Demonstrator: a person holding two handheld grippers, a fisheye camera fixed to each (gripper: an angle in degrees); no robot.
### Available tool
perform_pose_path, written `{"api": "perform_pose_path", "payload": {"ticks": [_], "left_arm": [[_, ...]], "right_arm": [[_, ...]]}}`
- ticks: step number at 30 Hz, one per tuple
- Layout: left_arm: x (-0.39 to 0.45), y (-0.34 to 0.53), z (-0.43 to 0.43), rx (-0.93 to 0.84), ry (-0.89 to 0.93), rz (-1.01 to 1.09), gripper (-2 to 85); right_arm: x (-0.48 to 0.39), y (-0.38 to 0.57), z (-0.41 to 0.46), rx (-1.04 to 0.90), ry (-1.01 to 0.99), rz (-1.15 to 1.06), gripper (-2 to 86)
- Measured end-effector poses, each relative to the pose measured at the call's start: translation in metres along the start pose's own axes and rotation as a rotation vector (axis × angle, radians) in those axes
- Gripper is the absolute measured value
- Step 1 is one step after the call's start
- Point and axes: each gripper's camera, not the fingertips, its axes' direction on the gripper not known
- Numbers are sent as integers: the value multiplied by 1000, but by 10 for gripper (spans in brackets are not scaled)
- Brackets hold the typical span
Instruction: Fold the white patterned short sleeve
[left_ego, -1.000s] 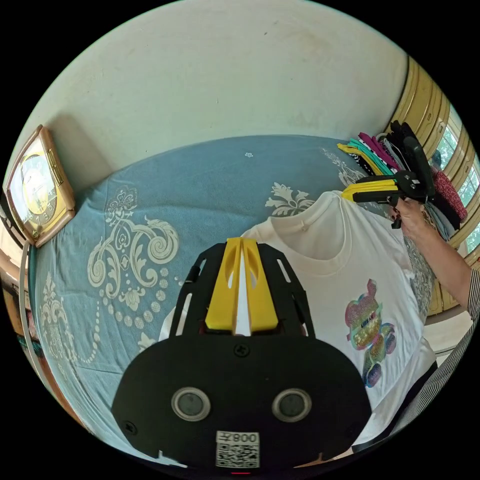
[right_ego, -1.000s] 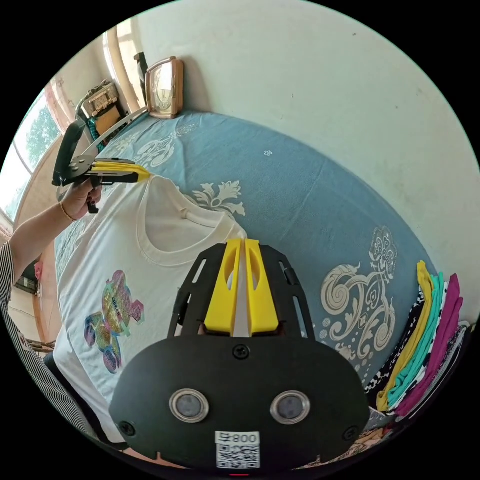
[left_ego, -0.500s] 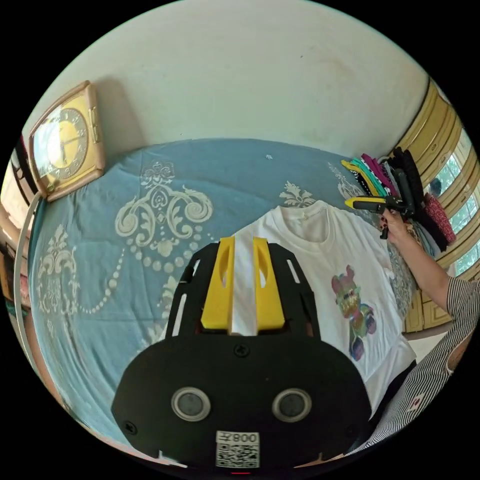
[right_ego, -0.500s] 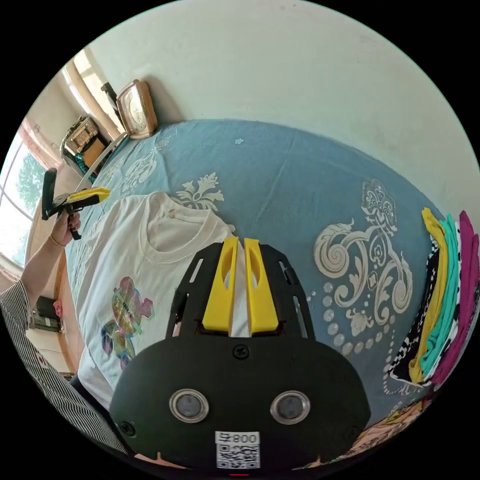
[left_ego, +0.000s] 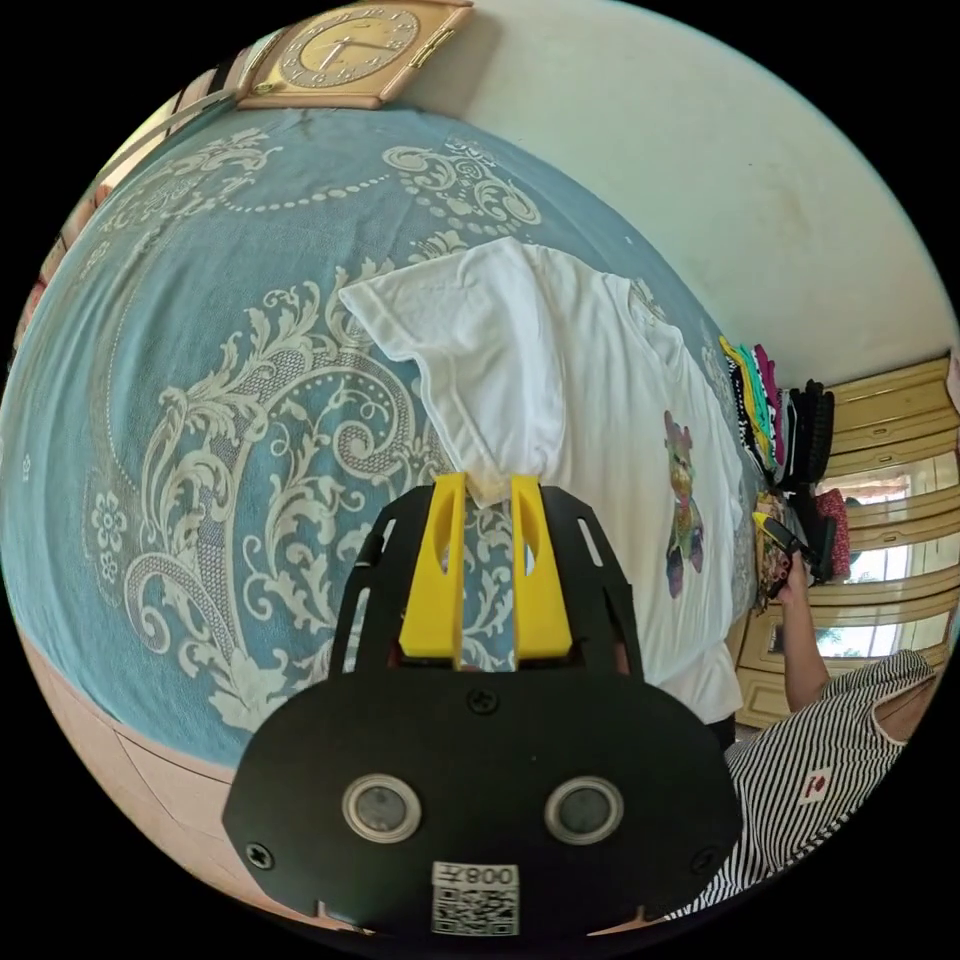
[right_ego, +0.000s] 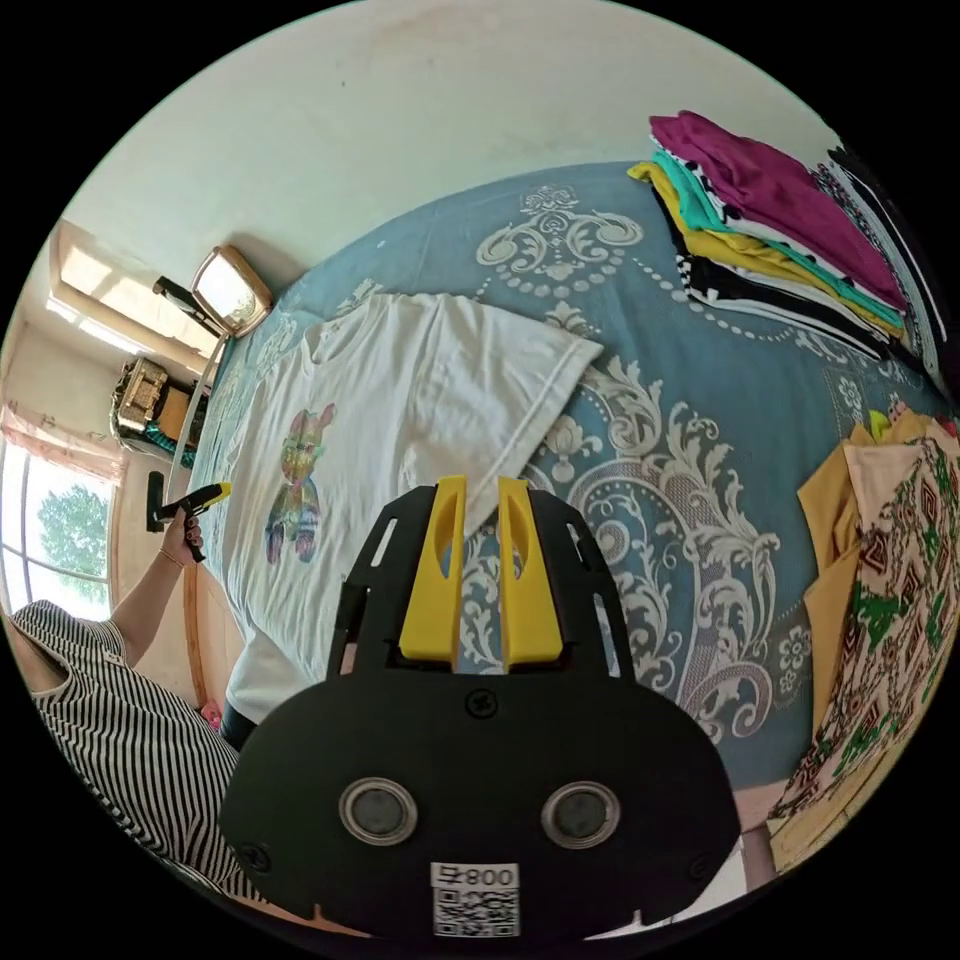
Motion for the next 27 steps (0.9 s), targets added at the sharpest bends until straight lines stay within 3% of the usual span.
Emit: {"api": "perform_pose_path", "payload": {"ticks": [3,17,22,27], "left_arm": [[4,3,5,-11,-105,37,34],[-33,42,-31,104,-178,-16,13],[-42,48,3,3,-249,2,14],[-53,64,3,31,-251,-13,14]], "right_arm": [[13,24,-5,-28,43,52,67],[22,38,37,-102,93,86,58],[27,47,37,-113,114,62,23],[34,50,21,-121,156,41,9]]}}
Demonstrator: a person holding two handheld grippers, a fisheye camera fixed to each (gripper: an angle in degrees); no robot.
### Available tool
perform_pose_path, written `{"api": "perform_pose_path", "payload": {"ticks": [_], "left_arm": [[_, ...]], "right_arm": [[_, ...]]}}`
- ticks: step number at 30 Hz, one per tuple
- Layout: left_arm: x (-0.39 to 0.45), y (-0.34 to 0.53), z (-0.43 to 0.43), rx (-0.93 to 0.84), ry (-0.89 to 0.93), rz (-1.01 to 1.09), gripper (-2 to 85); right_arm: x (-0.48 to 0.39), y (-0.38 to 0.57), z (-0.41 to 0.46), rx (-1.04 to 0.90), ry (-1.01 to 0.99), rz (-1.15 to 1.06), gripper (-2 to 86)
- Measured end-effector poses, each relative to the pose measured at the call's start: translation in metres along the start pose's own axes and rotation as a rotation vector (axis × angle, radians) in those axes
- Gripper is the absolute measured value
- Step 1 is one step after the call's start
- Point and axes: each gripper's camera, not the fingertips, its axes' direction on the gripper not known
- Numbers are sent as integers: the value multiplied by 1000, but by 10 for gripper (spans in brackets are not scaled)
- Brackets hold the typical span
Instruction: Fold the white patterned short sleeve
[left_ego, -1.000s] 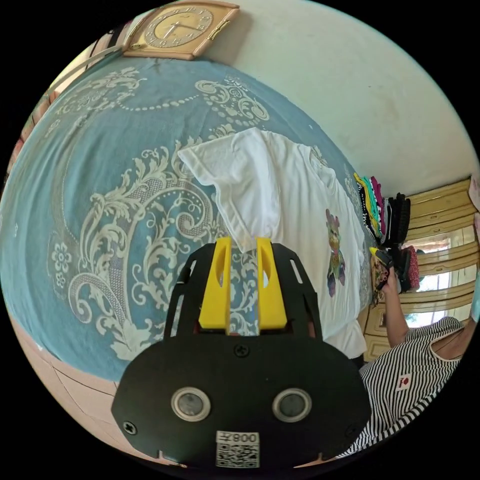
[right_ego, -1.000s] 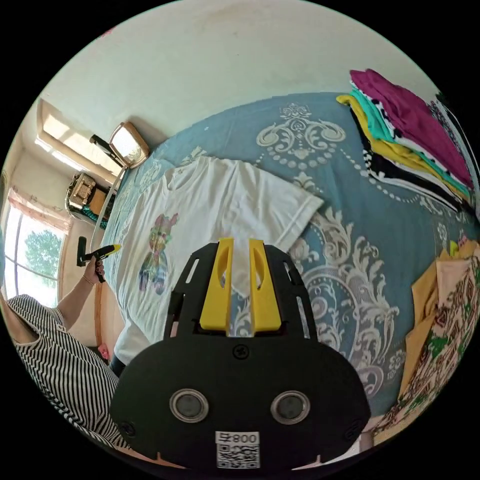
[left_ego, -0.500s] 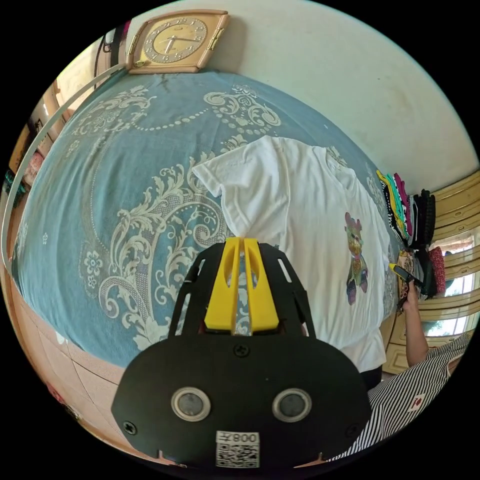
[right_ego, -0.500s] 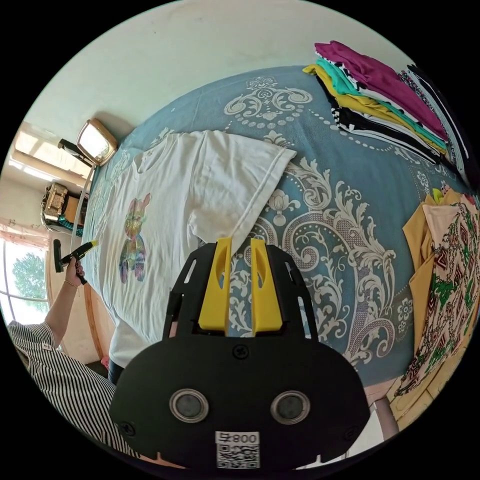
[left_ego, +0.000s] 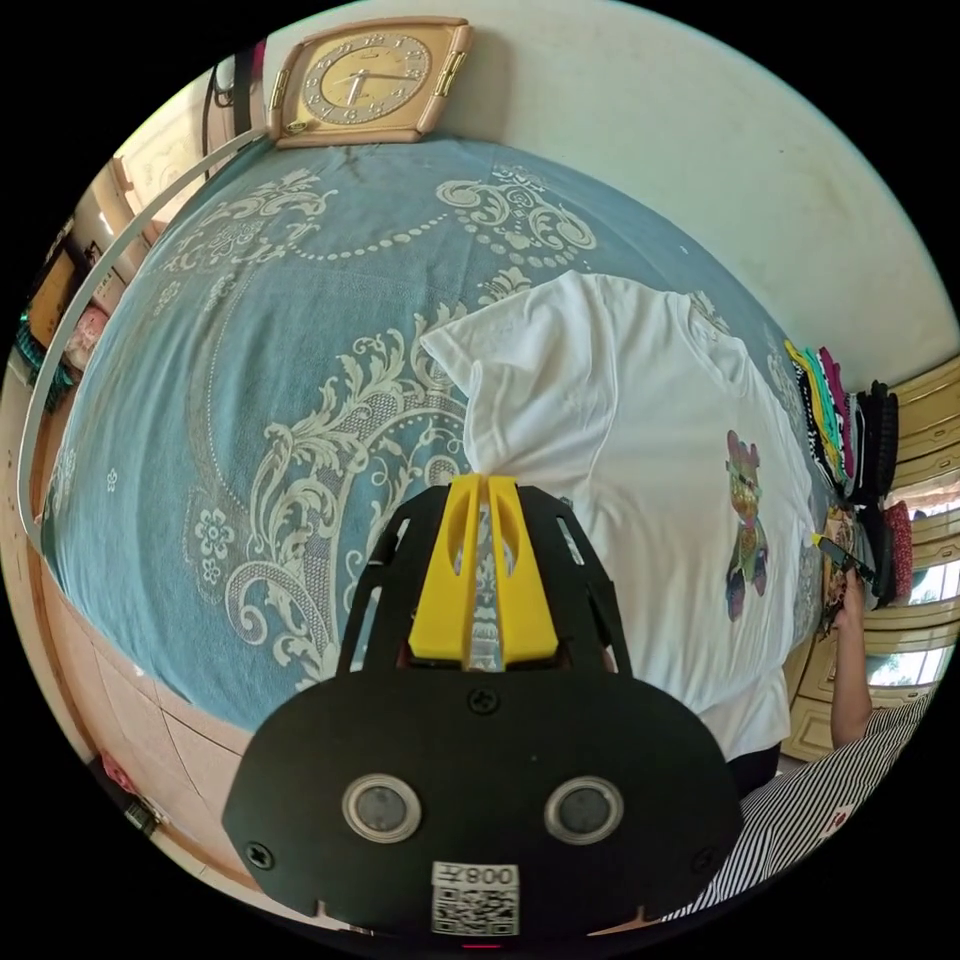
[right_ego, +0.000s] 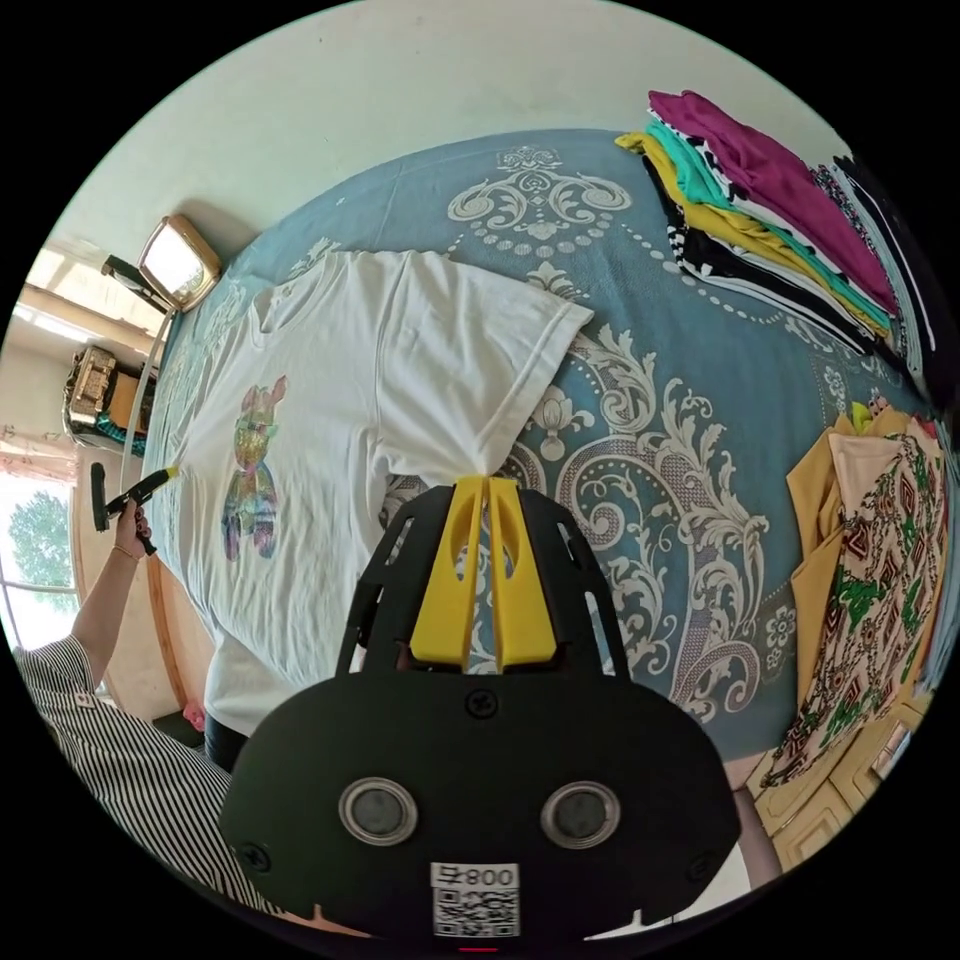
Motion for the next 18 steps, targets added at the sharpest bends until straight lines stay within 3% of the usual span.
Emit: {"api": "perform_pose_path", "payload": {"ticks": [12,18], "left_arm": [[-37,57,0,36,-7,-100,14],[-47,139,4,6,217,-122,25]], "right_arm": [[53,31,3,21,-83,135,12],[77,93,-15,11,-247,171,38]]}}
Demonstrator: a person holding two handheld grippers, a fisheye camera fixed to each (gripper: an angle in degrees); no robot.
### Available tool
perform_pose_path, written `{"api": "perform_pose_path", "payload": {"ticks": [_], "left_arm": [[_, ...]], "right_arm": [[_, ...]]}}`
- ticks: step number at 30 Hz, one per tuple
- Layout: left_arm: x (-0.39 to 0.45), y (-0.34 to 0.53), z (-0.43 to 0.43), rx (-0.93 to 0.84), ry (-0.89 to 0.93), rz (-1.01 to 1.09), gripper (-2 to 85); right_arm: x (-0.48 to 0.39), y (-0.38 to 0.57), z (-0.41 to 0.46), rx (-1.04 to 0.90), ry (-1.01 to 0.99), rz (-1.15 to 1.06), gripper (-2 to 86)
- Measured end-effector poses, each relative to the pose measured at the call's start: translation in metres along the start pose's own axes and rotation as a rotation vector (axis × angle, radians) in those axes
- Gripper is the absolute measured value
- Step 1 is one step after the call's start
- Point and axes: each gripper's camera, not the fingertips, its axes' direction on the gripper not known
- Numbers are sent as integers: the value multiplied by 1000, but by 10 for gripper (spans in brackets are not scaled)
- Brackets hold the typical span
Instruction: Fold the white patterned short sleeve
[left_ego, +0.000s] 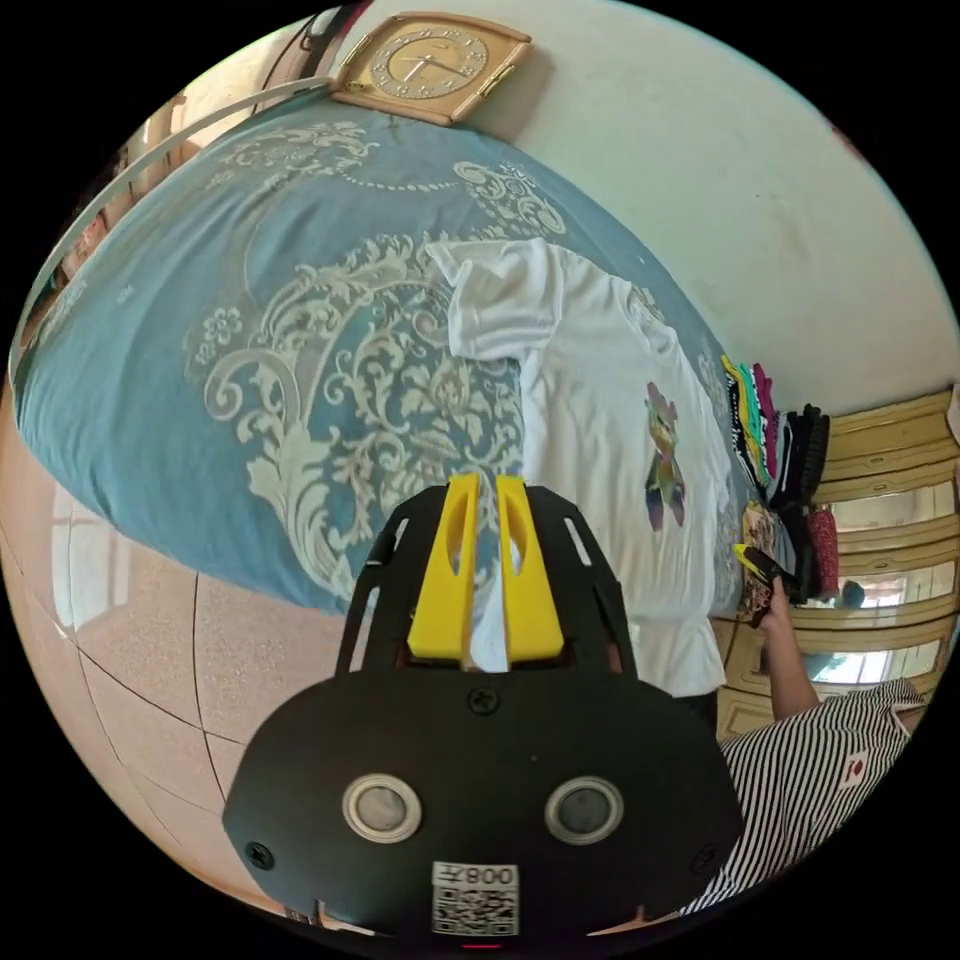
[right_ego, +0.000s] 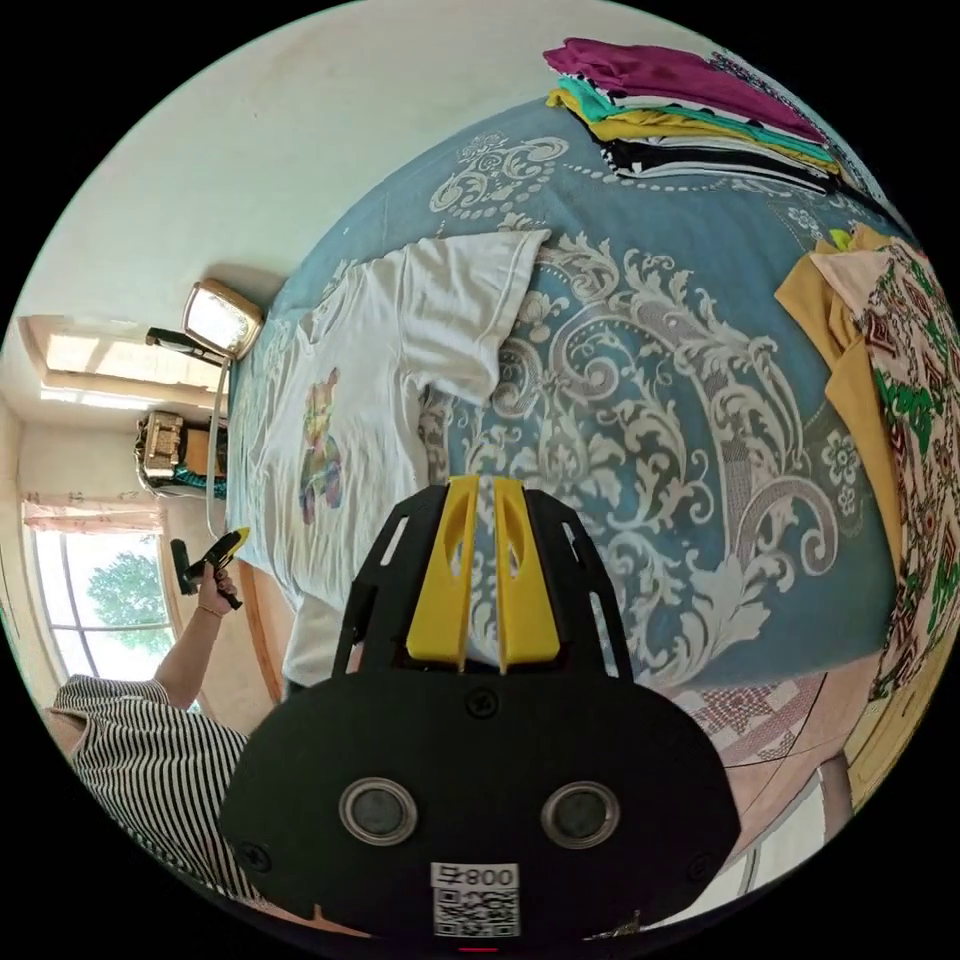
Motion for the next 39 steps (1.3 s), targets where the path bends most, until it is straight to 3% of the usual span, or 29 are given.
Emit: {"api": "perform_pose_path", "payload": {"ticks": [7,18,32,39], "left_arm": [[-32,117,30,-144,270,-94,60],[-36,198,94,-283,477,-172,60],[3,236,117,-203,549,-167,11],[49,251,115,-99,575,-146,9]], "right_arm": [[-12,114,3,-233,-169,-73,64],[-23,210,5,-318,-178,-77,69],[-54,228,3,-313,-31,-163,5],[-39,245,3,-251,-149,-67,2]]}}
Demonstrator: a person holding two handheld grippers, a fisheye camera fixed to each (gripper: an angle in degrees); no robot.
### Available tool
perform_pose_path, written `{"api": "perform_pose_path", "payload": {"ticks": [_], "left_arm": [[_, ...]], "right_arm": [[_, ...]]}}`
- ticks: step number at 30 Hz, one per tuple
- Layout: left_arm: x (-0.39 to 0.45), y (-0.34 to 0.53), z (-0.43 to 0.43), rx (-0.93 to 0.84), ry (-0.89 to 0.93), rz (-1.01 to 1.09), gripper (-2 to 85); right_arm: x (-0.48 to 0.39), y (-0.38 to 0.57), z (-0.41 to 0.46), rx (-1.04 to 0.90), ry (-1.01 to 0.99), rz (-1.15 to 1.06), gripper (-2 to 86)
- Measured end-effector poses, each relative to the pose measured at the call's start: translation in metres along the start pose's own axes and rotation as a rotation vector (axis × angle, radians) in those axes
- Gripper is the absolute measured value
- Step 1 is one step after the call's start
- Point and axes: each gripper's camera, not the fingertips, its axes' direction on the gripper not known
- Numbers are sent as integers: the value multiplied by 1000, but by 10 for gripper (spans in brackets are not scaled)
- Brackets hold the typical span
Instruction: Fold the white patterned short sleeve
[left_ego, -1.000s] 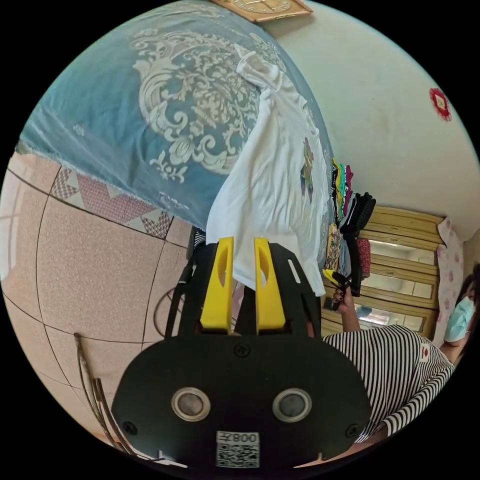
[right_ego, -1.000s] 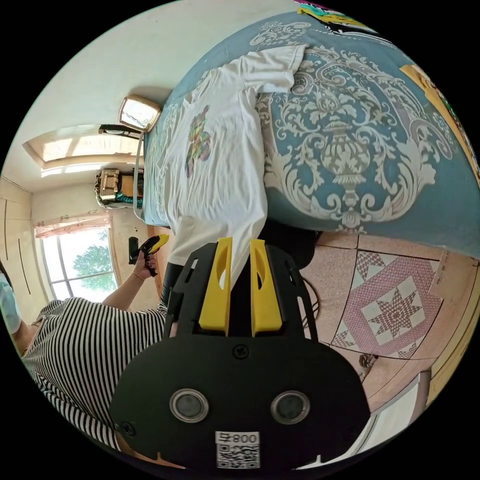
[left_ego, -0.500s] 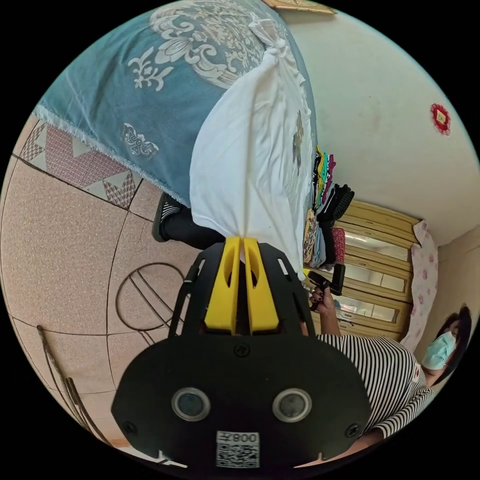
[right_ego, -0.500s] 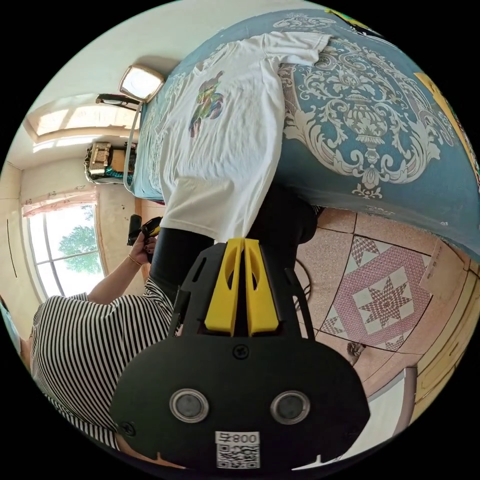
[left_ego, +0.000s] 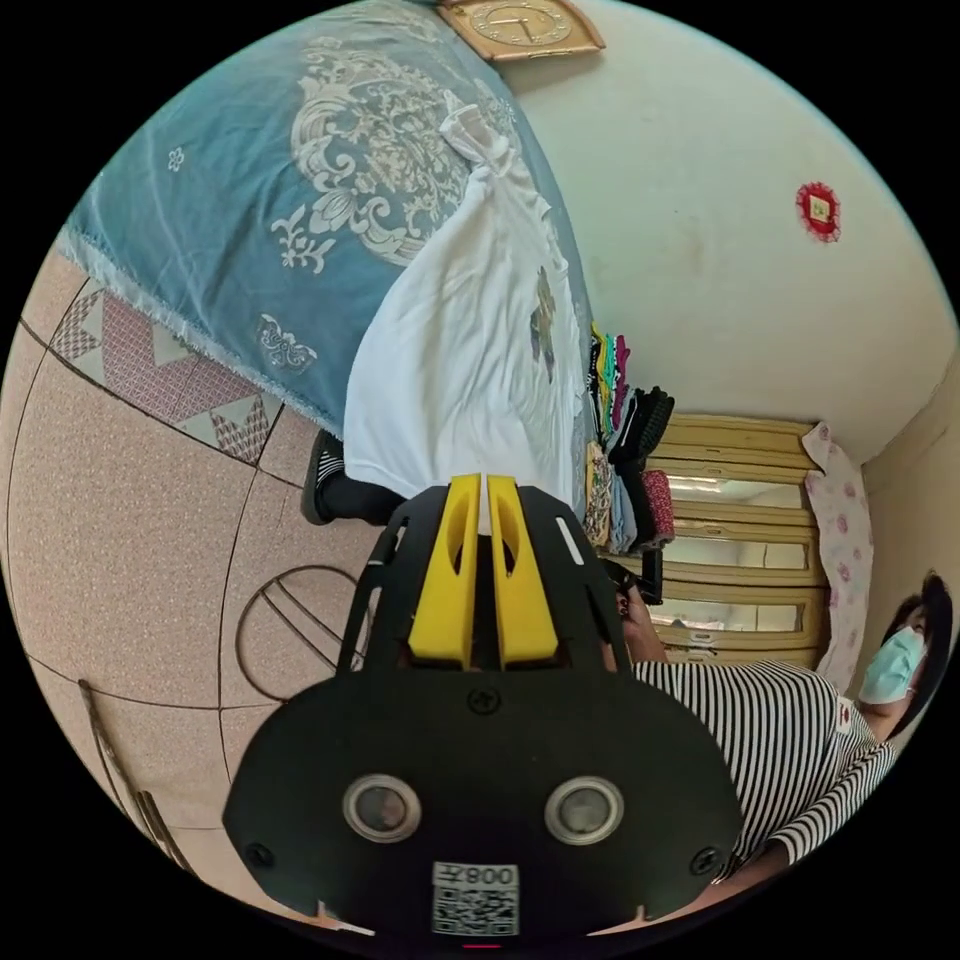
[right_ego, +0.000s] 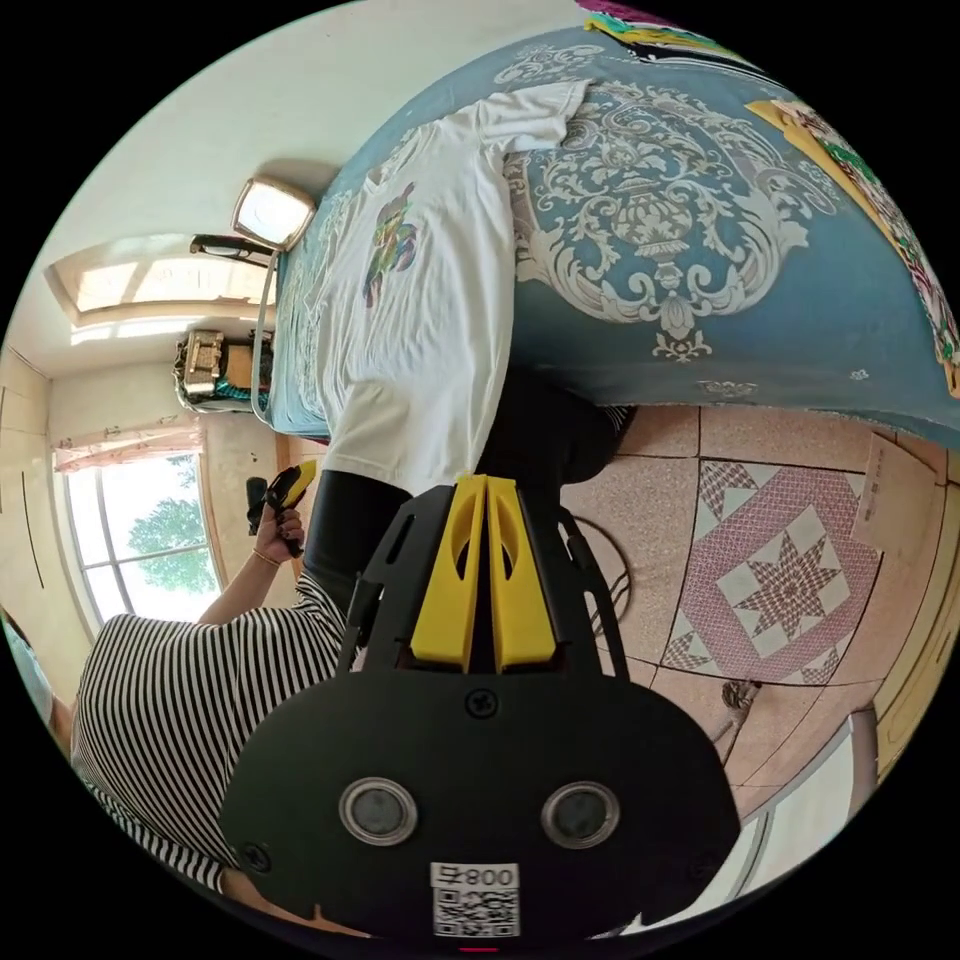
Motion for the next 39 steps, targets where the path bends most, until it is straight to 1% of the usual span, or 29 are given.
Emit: {"api": "perform_pose_path", "payload": {"ticks": [2,5,7,9,11,13,14,16,17,19,20,21,22,24,27,30,32,35,37,39], "left_arm": [[20,3,7,30,-9,49,8],[66,1,23,46,-97,164,6],[112,-12,50,12,-226,294,5],[151,-27,80,-36,-316,400,4],[187,-46,120,-111,-402,490,3],[231,-68,183,-205,-536,599,2],[241,-73,200,-224,-574,622,2],[274,-91,267,-289,-700,694,2],[281,-94,284,-305,-726,716,2],[299,-104,346,-365,-852,796,3],[300,-105,362,-392,-887,804,3],[298,-108,393,-475,-950,805,3],[304,-106,410,-470,-973,838,3],[313,-104,424,-462,-979,855,3],[323,-100,437,-391,-936,864,3],[333,-105,452,-371,-894,825,3],[341,-111,461,-389,-877,807,2],[363,-125,476,-461,-861,789,2],[394,-134,482,-412,-819,841,3],[421,-142,491,-363,-808,902,4]], "right_arm": [[6,8,-7,40,-2,31,1],[11,19,-23,124,-2,73,1],[-2,11,-33,171,29,39,0],[-22,-8,-34,180,85,-17,0],[-45,-36,-28,169,151,-82,1],[-78,-78,-15,152,229,-161,1],[-86,-89,-10,149,252,-182,1],[-113,-132,14,102,343,-238,1],[-119,-142,21,88,366,-251,1],[-132,-174,56,23,464,-285,1],[-133,-181,66,1,489,-284,1],[-132,-191,88,-49,532,-282,1],[-128,-195,110,-98,573,-274,1],[-136,-186,114,-34,606,-326,1],[-136,-166,121,61,632,-381,1],[-129,-153,123,144,610,-381,1],[-119,-151,118,169,549,-350,2],[-95,-152,100,156,387,-274,5],[-72,-145,69,281,258,-205,10],[-52,-142,47,387,187,-153,19]]}}
